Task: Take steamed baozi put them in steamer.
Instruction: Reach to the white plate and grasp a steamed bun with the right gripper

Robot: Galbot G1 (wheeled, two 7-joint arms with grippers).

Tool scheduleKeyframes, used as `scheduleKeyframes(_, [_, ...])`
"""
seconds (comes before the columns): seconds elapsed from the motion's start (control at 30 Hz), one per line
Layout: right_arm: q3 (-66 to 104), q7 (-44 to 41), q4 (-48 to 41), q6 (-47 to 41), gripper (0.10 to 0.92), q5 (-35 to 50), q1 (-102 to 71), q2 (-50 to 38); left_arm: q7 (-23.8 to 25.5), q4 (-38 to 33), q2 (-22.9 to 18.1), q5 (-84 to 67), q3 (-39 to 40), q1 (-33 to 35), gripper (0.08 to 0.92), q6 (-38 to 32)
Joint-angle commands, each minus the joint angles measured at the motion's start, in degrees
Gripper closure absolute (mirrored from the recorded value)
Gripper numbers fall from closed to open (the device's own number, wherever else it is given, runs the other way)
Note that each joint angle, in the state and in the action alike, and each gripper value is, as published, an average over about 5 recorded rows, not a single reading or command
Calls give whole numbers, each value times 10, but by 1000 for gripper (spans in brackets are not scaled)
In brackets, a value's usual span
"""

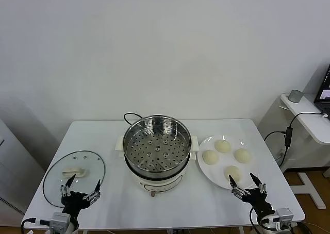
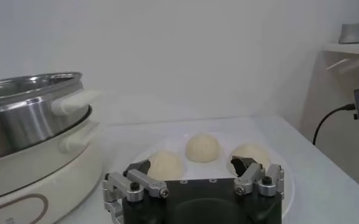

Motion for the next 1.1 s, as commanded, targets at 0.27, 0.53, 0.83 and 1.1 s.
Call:
scheduleKeyframes(0.27, [0, 3, 3, -5, 203, 1, 7, -3, 6, -5, 0, 0, -1, 1, 177, 0])
scheduleKeyframes(0.53, [27, 2, 10, -73, 203, -21, 72, -55, 10, -7, -1, -7, -3, -2, 177, -2])
scheduleKeyframes(0.83, [-24, -277, -98, -180, 203, -215, 354, -274, 11, -11, -37, 2, -7, -5, 177, 2])
scheduleKeyframes(1.1, [-249, -576, -245, -63, 203, -440, 647, -383, 14, -6, -46, 6, -9, -9, 177, 2])
